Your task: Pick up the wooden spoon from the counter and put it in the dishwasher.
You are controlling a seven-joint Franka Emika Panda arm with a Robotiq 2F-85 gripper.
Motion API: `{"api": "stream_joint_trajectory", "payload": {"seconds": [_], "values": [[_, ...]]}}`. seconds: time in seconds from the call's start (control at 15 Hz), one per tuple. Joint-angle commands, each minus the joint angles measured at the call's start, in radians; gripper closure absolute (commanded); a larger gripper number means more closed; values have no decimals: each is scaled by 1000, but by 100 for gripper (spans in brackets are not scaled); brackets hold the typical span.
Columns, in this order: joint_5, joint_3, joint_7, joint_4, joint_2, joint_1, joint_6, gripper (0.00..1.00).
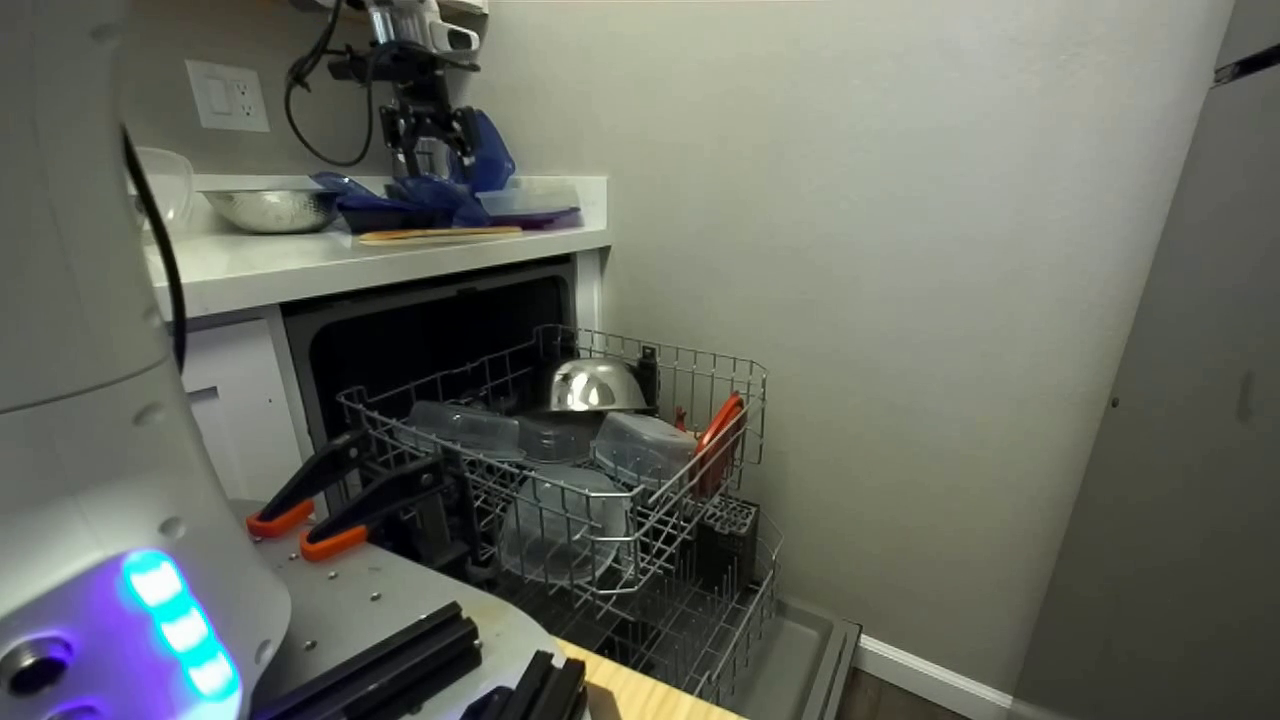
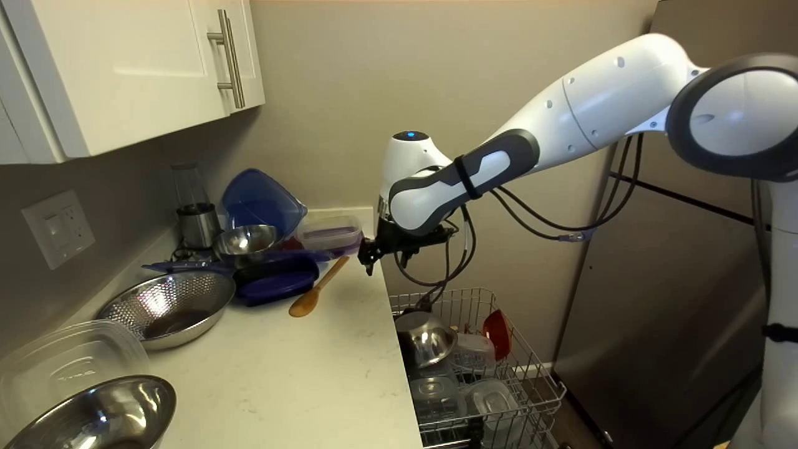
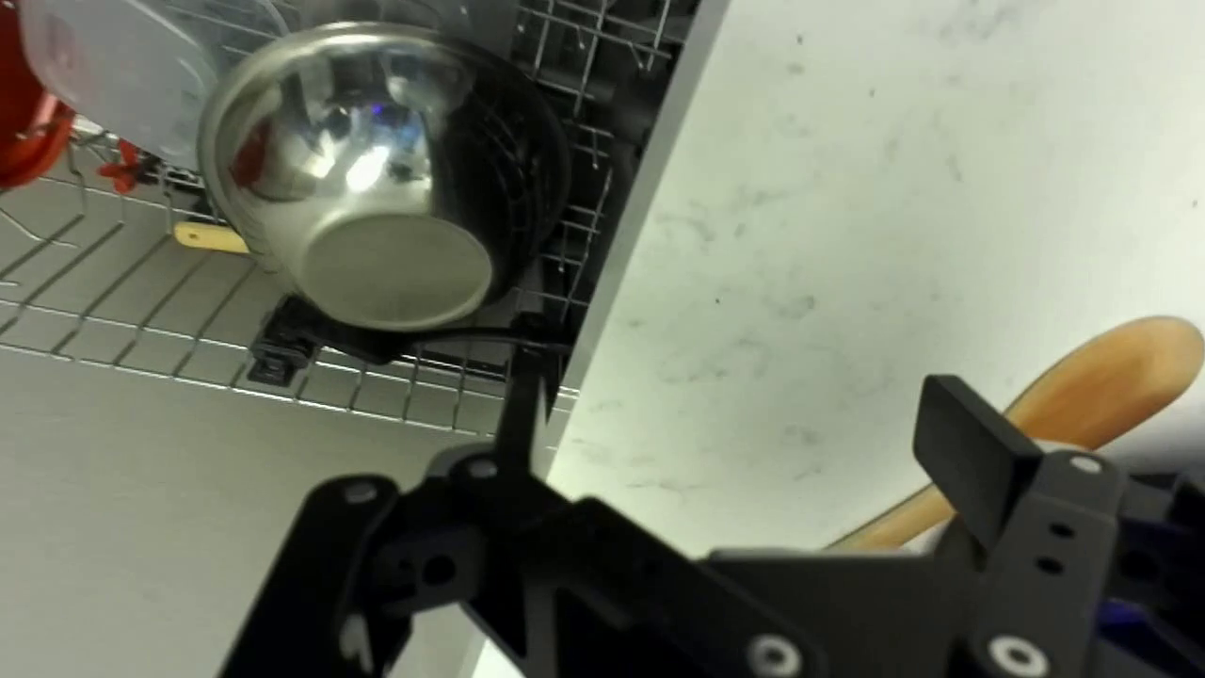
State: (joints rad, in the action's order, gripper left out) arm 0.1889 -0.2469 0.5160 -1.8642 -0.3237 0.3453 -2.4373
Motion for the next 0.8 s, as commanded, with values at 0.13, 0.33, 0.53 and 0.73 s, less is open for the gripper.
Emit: {"api": "stream_joint_trajectory", "payload": {"seconds": [0.13, 0.33, 0.53, 0.73], "values": [[-36, 91, 47, 245, -269, 86, -62, 0], [-124, 58, -32, 343, -328, 79, -146, 0], [-183, 38, -82, 408, -355, 89, -247, 0], [-212, 32, -109, 475, -385, 107, -240, 0]]}}
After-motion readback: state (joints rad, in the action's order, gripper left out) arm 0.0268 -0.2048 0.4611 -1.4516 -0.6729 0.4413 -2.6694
